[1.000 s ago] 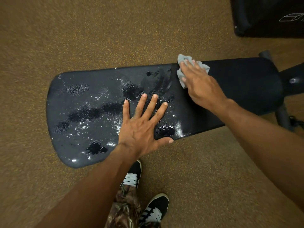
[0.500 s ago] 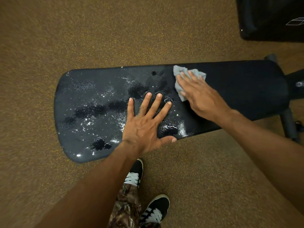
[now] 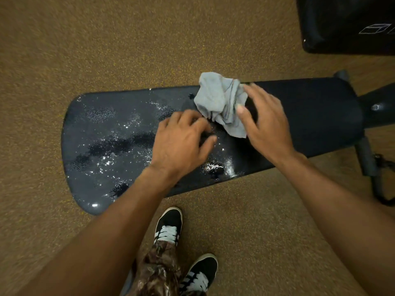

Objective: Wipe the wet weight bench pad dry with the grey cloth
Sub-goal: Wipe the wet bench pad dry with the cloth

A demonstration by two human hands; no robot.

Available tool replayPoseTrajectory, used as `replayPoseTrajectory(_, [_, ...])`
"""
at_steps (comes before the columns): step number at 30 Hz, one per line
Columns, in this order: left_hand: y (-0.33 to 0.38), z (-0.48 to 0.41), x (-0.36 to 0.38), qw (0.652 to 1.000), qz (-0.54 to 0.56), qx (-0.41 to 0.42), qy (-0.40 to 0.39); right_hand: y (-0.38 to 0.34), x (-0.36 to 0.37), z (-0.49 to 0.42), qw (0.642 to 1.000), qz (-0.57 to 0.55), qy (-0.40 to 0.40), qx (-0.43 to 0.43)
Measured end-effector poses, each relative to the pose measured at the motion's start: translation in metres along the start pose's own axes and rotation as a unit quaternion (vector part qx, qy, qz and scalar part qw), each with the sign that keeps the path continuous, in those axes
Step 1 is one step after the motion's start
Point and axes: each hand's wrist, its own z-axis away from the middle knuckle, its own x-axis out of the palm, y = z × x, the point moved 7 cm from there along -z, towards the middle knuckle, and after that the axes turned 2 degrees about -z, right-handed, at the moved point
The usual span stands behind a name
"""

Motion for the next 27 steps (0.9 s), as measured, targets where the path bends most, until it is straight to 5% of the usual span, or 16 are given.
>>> replayPoseTrajectory(3, [0.004,-0.027,-0.015,0.997,0.022,0.052,0.056,0.02,-0.002,0.048,0.991,0.101,-0.056,0.07])
replayPoseTrajectory(7, [0.014,-0.055,0.005,0.981,-0.119,0.152,-0.031,0.02,0.022,0.102,0.955,0.22,-0.157,0.126])
replayPoseTrajectory(12, [0.019,-0.066,0.037,0.956,-0.201,0.194,-0.09,0.021,0.052,0.104,0.936,0.196,-0.169,0.241])
replayPoseTrajectory(27, [0.017,-0.082,0.043,0.968,-0.141,0.147,-0.146,0.02,0.055,0.102,0.925,0.161,-0.208,0.273])
